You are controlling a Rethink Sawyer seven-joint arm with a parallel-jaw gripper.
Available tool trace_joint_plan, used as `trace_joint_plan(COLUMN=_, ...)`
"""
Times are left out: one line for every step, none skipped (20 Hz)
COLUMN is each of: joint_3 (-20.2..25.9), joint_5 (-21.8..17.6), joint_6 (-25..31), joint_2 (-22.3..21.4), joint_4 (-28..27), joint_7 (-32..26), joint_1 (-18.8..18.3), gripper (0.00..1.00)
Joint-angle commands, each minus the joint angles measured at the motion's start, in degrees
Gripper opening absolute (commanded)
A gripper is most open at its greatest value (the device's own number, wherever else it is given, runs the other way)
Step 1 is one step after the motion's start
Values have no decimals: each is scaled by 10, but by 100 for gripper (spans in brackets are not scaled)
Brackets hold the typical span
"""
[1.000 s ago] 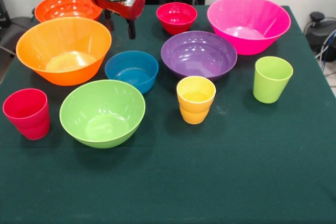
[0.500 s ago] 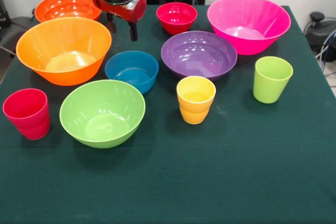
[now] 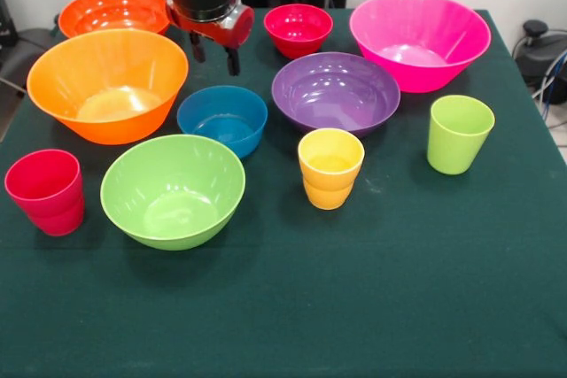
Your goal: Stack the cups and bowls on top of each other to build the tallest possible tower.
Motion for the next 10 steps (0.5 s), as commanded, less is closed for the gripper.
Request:
trace_joint_plan(joint_3=49, joint_5=23, joint_6=-8, joint_2=41, joint_4=-44, joint_7=54, joint_1=15, gripper=100)
trace_joint_plan(joint_3=48, joint_5=24, joint_6=-10, joint_2=43, joint_4=-47, joint_7=57, joint_1=16, gripper=100)
trace_joint_plan(joint_3=47, joint_5=25, joint_6=-15, joint_2=44, joint_4=-47, joint_7=60, joint_1=17, gripper=100)
trace_joint_plan(joint_3=45, joint_5=26, joint_6=-13, joint_2=47, joint_4=-51, joint_7=62, joint_1=19, gripper=100)
trace_joint_plan(joint_3=43, joint_5=27, joint_6=-11, joint_2=49, joint_4=-56, joint_7=65, joint_1=21, gripper=100)
trace_joint_plan(joint_3=41, joint_5=29, joint_6=-9, joint_2=52, joint_4=-60, joint_7=68, joint_1=22, gripper=100)
trace_joint_plan(joint_3=39, joint_5=30, joint_6=-3, joint_2=55, joint_4=-65, joint_7=69, joint_1=24, gripper=100)
trace_joint_plan(joint_3=37, joint_5=31, joint_6=-1, joint_2=57, joint_4=-70, joint_7=70, joint_1=26, gripper=100)
trace_joint_plan(joint_3=32, joint_5=34, joint_6=1, joint_2=59, joint_4=-72, joint_7=79, joint_1=29, gripper=100)
trace_joint_plan(joint_3=27, joint_5=37, joint_6=2, joint_2=60, joint_4=-74, joint_7=87, joint_1=33, gripper=100)
